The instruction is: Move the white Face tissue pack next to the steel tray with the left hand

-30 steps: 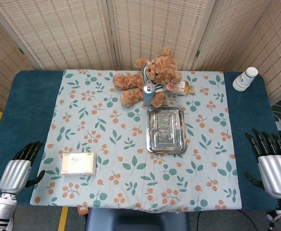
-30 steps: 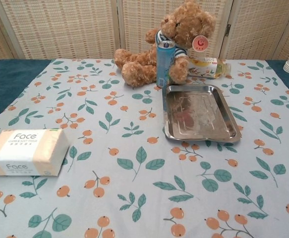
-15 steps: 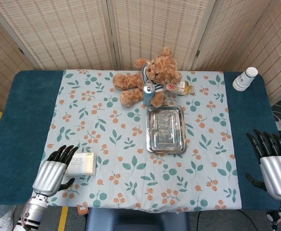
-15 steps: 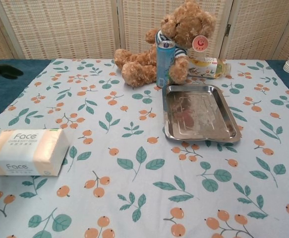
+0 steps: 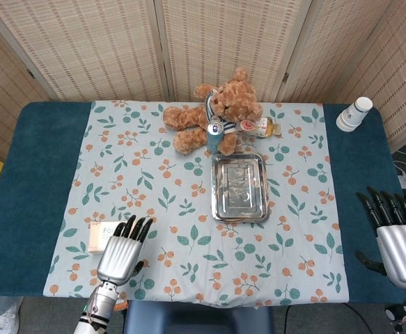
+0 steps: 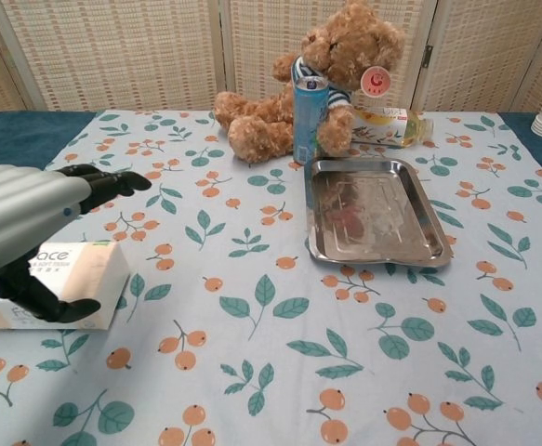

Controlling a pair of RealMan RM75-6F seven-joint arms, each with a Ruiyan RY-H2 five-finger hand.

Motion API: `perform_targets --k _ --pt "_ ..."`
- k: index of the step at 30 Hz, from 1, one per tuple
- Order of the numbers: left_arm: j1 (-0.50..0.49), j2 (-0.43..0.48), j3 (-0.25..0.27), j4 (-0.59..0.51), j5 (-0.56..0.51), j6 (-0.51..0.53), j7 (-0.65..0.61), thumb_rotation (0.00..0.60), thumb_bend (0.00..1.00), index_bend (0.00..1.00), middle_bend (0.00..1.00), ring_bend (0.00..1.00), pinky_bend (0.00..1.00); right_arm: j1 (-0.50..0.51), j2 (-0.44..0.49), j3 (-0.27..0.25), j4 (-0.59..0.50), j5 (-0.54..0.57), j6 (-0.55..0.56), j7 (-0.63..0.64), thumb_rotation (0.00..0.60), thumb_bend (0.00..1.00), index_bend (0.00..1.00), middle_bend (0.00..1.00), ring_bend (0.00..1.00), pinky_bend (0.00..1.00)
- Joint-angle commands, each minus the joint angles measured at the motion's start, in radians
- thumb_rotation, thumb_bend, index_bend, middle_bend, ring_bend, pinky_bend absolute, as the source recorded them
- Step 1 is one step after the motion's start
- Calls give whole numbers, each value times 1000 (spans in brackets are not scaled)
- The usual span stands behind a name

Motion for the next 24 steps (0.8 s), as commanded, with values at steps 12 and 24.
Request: perform_targets --k 12,24 --pt "-111 -16 -37 106 -127 -33 106 600 214 0 78 0 120 6 1 17 2 13 7 27 600 119 0 0 0 0" --pt "-141 -39 -86 131 -293 36 101 600 210 13 84 0 111 5 -9 14 0 17 5 13 600 120 0 0 0 0"
